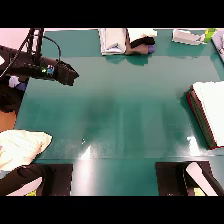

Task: Fold the shirts.

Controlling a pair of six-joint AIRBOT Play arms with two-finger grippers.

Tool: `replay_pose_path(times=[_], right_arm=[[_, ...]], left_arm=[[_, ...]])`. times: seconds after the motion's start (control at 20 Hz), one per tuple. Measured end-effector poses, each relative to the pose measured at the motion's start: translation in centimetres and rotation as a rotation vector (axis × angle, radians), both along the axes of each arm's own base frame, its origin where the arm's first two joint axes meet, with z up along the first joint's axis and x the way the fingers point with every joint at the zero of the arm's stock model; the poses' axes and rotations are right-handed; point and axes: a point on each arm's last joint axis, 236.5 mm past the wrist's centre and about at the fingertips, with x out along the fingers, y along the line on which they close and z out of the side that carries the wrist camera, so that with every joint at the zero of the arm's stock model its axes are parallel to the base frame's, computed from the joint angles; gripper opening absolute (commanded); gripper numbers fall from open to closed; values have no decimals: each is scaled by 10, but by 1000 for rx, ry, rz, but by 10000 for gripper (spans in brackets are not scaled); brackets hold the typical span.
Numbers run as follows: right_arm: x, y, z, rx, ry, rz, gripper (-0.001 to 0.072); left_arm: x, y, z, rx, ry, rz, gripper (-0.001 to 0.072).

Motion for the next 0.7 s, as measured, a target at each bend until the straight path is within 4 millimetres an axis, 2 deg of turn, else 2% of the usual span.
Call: replay_pose_path(times=[0.1, 0.2, 0.3, 0.4, 0.45, 0.5, 0.55, 0.6, 0.7], right_arm=[[43, 45, 20, 25, -101, 155, 548], [78, 103, 31, 51, -162, 338, 548], [101, 164, 32, 81, -190, 512, 548], [114, 218, 27, 109, -197, 658, 544], [118, 246, 23, 122, -195, 729, 435], [120, 271, 18, 131, -191, 799, 223], [120, 292, 13, 137, -185, 858, 51], [118, 312, 6, 142, -173, 919, 20], [114, 344, -5, 152, -152, 1008, 20]], left_arm=[[0, 0, 0, 0, 0, 0, 33], [1, 0, 1, -2, -6, 3, 33], [3, 1, 1, 2, -12, 6, 33], [4, 2, 1, 7, -18, 10, 33], [5, 3, 1, 8, -21, 12, 33], [5, 3, 2, 7, -23, 13, 33], [6, 3, 2, 8, -26, 14, 33], [6, 3, 2, 9, -27, 15, 32], [7, 3, 2, 9, -28, 16, 33]])
